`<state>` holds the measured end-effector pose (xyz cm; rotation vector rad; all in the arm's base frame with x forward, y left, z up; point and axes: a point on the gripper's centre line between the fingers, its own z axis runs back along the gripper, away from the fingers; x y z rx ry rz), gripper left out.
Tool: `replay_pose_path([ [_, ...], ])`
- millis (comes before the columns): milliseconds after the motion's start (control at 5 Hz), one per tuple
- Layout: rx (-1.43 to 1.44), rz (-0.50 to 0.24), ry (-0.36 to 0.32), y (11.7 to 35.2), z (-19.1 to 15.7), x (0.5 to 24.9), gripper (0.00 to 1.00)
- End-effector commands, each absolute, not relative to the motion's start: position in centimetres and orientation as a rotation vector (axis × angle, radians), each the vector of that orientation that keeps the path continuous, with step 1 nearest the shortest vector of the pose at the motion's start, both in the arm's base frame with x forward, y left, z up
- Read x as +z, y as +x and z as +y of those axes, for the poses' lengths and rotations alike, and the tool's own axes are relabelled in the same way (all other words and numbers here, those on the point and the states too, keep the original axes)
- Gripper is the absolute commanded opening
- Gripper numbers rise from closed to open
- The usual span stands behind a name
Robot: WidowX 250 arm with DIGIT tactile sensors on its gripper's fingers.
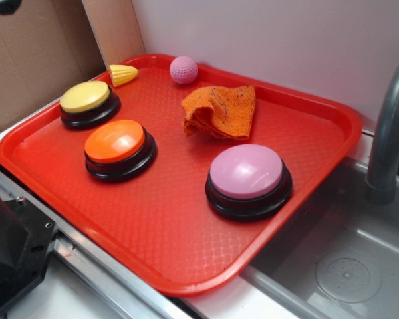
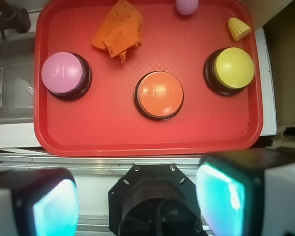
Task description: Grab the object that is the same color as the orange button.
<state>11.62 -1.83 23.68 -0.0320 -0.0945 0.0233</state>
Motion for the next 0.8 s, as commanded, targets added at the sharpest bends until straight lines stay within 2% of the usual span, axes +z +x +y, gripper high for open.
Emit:
replay_pose_path([
  [0,0.023,-0.095,-0.032,11.6,-1.8,23.7,1.00],
  [200,0.069,-0.175,-0.040,13.4,-1.3,22.8,1.00],
  [400,0.165,-0.187,-0.013,14.9,-0.7,21.7,1.00],
  [600,0.255,-0.206,0.020,17.6,-0.7,20.2,1.00],
])
